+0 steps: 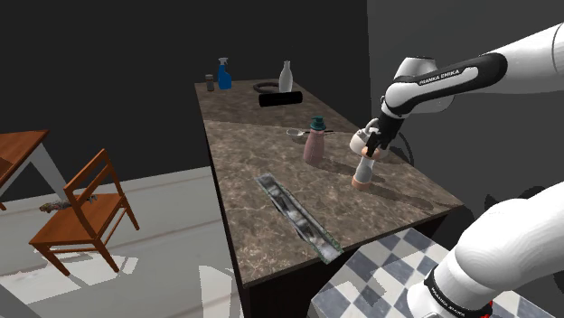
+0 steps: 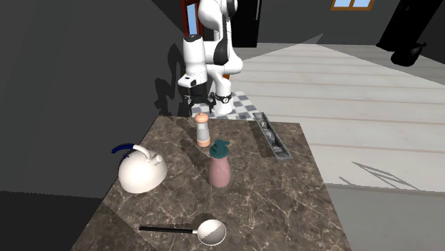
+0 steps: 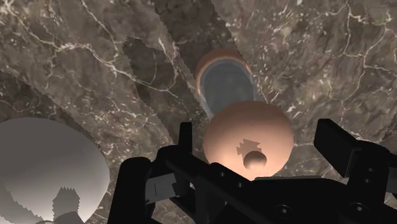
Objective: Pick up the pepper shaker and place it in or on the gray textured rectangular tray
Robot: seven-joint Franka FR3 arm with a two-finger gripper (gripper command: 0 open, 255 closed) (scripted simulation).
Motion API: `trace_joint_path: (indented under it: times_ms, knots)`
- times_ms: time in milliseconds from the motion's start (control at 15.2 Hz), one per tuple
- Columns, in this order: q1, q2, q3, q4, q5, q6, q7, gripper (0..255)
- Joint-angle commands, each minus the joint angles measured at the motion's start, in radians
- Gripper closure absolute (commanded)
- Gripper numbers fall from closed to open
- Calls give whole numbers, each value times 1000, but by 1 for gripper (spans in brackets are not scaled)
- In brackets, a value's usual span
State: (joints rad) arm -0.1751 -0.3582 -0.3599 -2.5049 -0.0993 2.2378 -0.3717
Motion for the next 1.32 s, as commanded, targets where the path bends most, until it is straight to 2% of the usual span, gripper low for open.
trace_joint_path:
  times_ms: [0, 528, 594, 1254]
  knots:
    - [3, 22, -5, -12, 5, 34, -4, 0]
    - [4, 27, -6, -16, 6, 43, -5, 0]
    - [4, 27, -6, -16, 6, 43, -5, 255]
    - [3, 19, -4, -8, 5, 28, -3, 255]
